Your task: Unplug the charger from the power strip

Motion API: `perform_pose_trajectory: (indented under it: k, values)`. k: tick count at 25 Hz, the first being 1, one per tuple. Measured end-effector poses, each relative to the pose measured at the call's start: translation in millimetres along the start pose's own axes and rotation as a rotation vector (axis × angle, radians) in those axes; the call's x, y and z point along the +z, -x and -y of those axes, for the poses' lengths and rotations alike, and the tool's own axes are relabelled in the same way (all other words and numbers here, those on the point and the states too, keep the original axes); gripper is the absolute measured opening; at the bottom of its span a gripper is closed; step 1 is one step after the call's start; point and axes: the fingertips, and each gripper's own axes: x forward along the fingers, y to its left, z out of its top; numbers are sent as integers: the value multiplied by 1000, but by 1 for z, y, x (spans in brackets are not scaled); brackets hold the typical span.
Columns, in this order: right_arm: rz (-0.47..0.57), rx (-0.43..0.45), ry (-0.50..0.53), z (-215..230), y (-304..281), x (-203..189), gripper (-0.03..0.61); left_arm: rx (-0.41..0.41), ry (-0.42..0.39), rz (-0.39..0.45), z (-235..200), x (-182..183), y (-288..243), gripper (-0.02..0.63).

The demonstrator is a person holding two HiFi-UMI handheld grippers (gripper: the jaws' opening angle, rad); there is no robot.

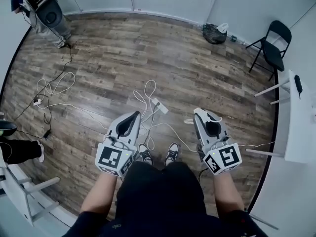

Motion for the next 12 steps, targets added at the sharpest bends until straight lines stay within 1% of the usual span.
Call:
perform_pose_trajectory:
  k: [3, 5, 7, 9, 12]
  values:
    - [41, 30, 47, -26, 21, 50, 106, -15, 11, 32, 8, 45, 24, 20]
    - [65, 53, 63, -41, 34, 75, 106, -16, 37, 55, 10, 69, 39, 20]
    - [85, 59, 74, -52, 44, 97, 106, -20, 52, 81, 15, 90, 52, 20]
    - [105, 54, 80, -59, 50, 116, 106, -22, 49, 106, 17, 107, 63, 20]
    - [140, 37, 105, -60, 54, 142, 106, -18, 11, 131, 20, 123, 73, 20]
